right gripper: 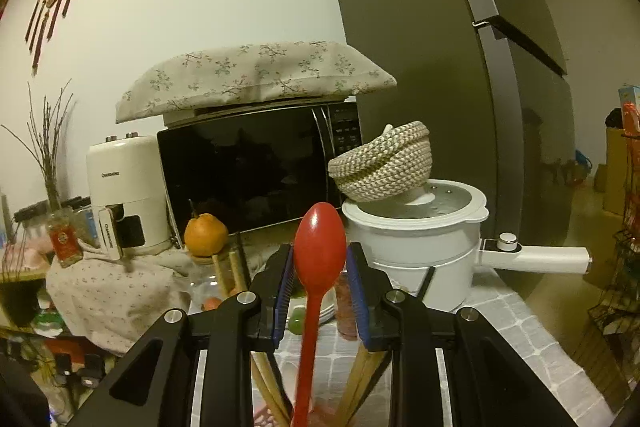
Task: Organize utensils
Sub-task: 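Lower both spoons into the pink basket and open both tools, then withdraw both tools from the basket toward the remaining chopsticks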
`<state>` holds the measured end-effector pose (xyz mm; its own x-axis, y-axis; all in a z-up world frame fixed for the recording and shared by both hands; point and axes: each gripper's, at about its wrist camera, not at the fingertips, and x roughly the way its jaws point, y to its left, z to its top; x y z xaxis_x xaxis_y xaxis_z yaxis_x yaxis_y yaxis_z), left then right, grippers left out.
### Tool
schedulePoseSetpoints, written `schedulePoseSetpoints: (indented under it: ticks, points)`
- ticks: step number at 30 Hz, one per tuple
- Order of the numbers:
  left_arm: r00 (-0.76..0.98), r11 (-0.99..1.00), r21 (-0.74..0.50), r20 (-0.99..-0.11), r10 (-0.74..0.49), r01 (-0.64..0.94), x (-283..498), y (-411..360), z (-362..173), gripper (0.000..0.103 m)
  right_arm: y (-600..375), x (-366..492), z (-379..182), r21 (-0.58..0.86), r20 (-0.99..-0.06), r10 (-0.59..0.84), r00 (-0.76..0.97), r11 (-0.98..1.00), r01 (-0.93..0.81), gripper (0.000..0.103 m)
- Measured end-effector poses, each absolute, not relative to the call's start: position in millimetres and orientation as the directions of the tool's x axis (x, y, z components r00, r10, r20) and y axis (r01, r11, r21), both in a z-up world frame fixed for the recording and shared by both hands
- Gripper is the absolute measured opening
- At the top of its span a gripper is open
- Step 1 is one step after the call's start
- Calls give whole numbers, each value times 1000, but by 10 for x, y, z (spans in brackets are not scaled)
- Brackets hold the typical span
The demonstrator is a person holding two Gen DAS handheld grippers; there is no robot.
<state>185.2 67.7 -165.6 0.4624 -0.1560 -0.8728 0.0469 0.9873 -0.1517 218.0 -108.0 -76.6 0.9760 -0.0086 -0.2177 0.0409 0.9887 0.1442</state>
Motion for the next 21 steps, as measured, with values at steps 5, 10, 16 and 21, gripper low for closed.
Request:
schedulePoseSetpoints:
  ticks: [5,10,16,21]
  points:
    - [473,988,-146,-868,-150,45,1843,662,-1643,82,-1121,2129,-749,157,-221,7,975,987,28,46]
    - [484,988,-140,-862,-153,64,1809,617,-1604,82,-1209,2036,-648,174,-229,34,973,985,7,54]
    - [493,986,-140,-854,-166,90,1741,522,-1538,82,-1480,1842,-471,168,-273,47,961,986,0,70]
    - [489,983,-149,-853,-183,109,1644,423,-1507,84,-1841,1706,-428,184,-381,46,923,983,27,79]
